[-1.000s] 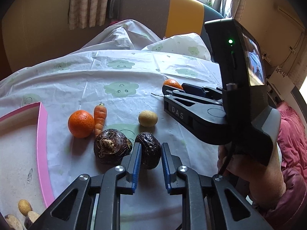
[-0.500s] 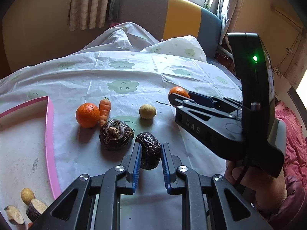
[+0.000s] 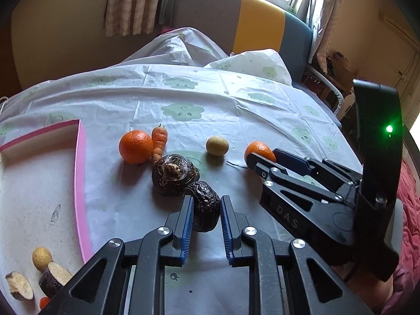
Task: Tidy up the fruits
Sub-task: 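Grasp the dark wrinkled date with the left tool while the right tool holds the orange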
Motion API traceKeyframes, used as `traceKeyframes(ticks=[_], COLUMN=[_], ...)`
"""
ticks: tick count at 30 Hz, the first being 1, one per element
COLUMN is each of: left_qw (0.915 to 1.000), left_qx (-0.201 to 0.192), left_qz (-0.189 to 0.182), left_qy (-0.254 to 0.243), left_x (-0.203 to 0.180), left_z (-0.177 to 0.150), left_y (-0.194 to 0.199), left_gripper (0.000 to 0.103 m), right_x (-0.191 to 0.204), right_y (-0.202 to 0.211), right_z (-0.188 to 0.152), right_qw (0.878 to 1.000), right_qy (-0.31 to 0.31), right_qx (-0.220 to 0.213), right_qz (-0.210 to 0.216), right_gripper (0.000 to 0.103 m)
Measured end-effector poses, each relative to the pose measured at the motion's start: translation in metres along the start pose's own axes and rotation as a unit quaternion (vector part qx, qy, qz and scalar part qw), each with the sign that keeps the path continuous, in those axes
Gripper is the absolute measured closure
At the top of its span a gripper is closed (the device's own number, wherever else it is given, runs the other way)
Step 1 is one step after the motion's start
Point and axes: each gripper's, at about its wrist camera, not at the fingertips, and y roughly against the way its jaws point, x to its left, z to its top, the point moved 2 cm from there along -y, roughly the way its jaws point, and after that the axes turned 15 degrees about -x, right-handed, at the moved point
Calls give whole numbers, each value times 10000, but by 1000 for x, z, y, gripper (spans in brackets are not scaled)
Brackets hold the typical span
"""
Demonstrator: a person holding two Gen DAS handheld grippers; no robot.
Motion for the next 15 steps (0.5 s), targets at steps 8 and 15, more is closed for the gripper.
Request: traceKeyframes(ticks=[8,15], left_qw=[10000,9995], left_qx=[47,81], left_qz=[-37,-245], left_qy=[50,181], left_x=[4,10], left_z=[0,1], left_y=[-2,-2], left_gripper=[83,83], right_x=[-2,-5], right_y=[3,10], right_z=[-6,-9], right_qw=[9997,9997], right_qy=[-245,-246], right_qx=[24,-4], right_qz=[1,65], right_gripper=[68,68])
